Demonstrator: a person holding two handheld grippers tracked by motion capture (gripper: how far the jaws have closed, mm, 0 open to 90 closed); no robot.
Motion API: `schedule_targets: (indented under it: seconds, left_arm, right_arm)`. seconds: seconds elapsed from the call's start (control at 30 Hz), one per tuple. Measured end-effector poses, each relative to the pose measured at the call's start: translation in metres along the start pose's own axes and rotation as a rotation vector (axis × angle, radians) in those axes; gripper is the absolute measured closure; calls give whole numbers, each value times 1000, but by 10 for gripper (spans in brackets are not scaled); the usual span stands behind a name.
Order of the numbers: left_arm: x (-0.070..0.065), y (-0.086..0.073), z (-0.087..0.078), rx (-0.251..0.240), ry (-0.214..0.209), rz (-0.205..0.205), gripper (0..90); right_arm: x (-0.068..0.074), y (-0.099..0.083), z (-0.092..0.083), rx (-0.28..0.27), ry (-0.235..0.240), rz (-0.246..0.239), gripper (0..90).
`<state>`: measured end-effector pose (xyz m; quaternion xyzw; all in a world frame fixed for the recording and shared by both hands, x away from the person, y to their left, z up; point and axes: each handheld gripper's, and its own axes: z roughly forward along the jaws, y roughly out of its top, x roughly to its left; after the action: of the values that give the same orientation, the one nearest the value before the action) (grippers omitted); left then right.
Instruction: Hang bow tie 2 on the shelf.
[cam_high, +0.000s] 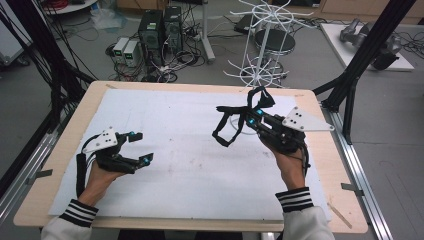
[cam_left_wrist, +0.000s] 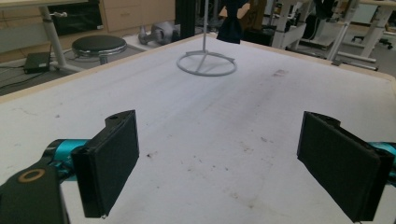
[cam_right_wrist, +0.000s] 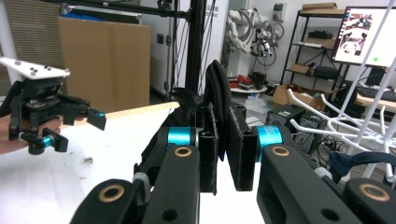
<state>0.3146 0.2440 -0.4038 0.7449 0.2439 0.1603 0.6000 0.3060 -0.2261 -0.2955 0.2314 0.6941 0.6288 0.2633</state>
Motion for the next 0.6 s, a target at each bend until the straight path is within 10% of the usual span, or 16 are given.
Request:
schedule_targets:
  seconds: [0.6]
  left_arm:
    - [0, -14, -3, -56, 18, -23, 127]
  right_arm:
    - [-11, 8, 4, -9, -95, 21, 838]
